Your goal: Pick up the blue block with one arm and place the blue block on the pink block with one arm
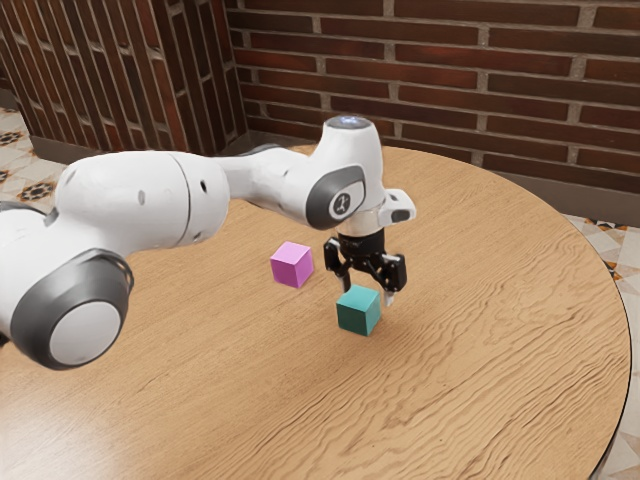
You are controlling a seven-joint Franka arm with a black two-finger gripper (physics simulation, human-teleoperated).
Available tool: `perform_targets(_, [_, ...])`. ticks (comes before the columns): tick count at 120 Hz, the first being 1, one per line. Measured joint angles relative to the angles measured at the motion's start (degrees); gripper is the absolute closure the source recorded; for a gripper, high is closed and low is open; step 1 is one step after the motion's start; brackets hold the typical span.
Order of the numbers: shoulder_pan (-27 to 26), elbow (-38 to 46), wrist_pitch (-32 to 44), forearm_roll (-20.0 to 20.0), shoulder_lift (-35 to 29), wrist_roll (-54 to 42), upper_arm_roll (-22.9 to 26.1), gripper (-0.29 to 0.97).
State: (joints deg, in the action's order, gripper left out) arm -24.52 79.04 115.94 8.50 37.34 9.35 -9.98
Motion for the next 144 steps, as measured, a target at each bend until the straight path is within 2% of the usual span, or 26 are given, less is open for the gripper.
perform_targets(30, [0.88, -1.19, 4.84, -0.12, 1.67, 2.34, -1.64, 0.07])
perform_targets(56, [2.5, -3.29, 6.04, -0.2, 4.49, 3.63, -0.78, 0.08])
perform_targets(108, [2.49, -2.47, 2.34, -0.08, 4.64, 1.69, -0.27, 0.08])
perform_targets(144, [2.53, -3.31, 1.49, 0.08, 7.75, -1.55, -0.25, 0.09])
